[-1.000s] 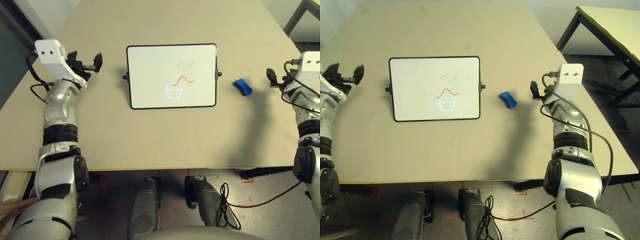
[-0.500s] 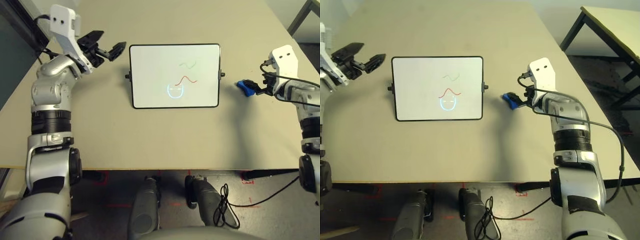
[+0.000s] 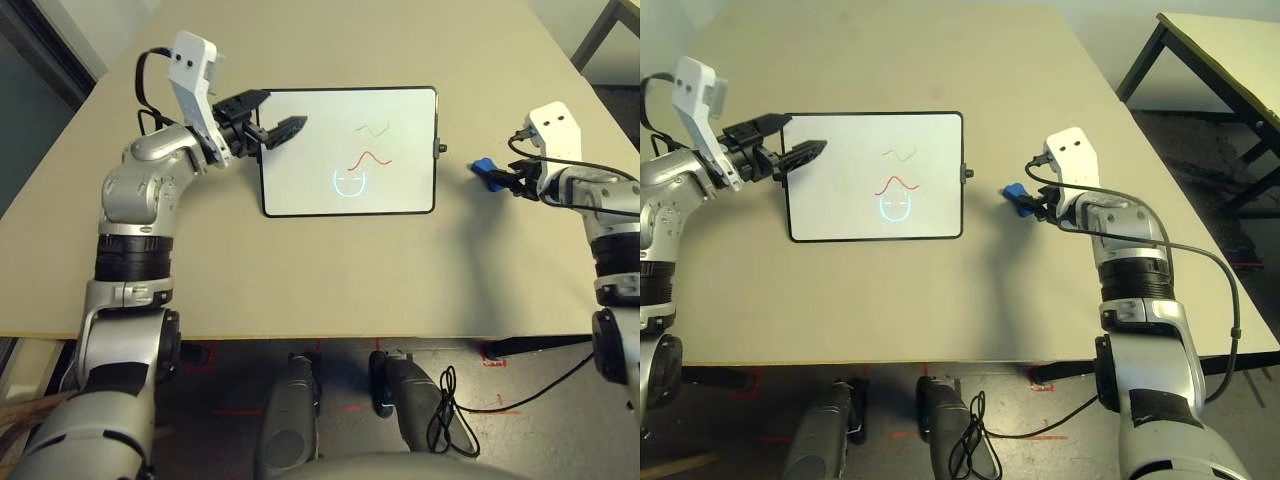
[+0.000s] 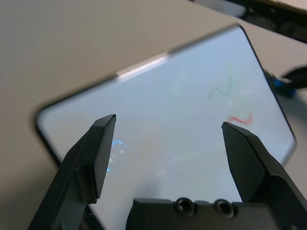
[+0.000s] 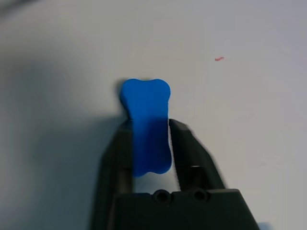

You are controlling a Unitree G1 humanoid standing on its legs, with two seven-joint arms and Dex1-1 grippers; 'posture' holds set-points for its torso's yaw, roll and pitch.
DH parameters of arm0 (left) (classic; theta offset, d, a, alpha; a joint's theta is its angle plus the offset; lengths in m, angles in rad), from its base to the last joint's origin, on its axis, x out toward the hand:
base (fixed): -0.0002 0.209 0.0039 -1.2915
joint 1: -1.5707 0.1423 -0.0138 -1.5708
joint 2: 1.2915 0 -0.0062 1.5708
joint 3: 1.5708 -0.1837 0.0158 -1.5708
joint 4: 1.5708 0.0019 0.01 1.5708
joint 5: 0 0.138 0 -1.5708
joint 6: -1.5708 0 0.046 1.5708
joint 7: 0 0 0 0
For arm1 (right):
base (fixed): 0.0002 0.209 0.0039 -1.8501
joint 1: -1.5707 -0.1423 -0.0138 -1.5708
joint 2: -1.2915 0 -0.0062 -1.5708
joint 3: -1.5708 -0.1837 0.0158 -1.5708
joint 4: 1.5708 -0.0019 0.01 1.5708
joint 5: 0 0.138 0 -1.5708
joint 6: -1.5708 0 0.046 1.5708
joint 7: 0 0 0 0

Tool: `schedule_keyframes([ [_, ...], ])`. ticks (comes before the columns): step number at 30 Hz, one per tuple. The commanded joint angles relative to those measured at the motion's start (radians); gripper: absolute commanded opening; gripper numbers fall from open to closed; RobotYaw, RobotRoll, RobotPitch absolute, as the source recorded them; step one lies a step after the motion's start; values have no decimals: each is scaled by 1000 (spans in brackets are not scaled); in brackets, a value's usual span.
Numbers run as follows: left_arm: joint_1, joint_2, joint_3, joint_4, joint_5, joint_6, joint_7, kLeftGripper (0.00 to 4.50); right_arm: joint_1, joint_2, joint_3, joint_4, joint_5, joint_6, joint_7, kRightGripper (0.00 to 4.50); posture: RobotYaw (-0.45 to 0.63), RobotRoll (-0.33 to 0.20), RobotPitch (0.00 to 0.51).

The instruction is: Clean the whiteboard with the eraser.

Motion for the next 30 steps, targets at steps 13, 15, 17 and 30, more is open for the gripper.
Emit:
schedule_keyframes([
  [13,36,6,-2,-70,-8,44,7,4500,-29,11,6,36,-23,-2,4,2350,36,0,237],
  [15,40,7,1,-75,-9,47,8,4500,-28,9,4,6,-20,12,4,2991,35,0,234],
  [17,42,7,2,-79,-9,49,9,4500,-31,6,4,-11,-22,16,3,3618,34,0,232],
  [30,34,5,4,-76,-10,48,15,4500,-71,3,-2,52,-34,3,-21,4487,40,0,224],
])
